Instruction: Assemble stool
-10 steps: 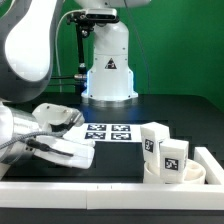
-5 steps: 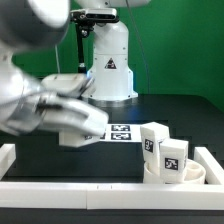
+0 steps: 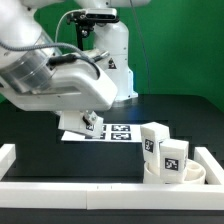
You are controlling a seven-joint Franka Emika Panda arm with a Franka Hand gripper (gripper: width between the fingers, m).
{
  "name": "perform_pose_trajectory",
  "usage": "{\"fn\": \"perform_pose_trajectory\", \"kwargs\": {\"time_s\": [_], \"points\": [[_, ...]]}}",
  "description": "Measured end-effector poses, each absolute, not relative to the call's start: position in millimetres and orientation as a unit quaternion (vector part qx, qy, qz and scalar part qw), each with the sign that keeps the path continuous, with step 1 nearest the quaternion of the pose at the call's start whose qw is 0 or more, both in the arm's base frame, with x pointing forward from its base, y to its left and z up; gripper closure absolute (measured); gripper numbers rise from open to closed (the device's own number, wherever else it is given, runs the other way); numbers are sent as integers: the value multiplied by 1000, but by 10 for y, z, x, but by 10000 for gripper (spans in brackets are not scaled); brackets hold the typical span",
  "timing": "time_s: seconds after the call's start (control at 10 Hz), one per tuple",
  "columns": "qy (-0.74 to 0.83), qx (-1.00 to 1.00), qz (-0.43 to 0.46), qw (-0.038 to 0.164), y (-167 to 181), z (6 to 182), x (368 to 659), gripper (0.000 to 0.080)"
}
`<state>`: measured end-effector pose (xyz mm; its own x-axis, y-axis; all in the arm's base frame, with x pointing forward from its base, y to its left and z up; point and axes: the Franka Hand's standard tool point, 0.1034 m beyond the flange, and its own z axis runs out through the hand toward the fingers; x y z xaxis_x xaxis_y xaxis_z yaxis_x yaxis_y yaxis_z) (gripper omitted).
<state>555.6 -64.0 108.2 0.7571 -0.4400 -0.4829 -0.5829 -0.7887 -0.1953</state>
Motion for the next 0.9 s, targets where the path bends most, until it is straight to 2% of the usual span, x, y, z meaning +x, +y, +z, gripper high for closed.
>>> {"fn": "perform_pose_trajectory", "kwargs": {"time_s": [0.2,0.3,0.4,0.7,0.8,0.9], "points": [[248,-945,145,157,-236,1597,5735,479],[228,-960,94,135,-27,1833,5906,479],[224,-965,51,129,64,1882,5952,479],[233,-964,-56,110,89,1855,6020,479],[254,-956,-105,106,243,1847,6048,479],[250,-951,-150,100,411,1756,6000,479]]}}
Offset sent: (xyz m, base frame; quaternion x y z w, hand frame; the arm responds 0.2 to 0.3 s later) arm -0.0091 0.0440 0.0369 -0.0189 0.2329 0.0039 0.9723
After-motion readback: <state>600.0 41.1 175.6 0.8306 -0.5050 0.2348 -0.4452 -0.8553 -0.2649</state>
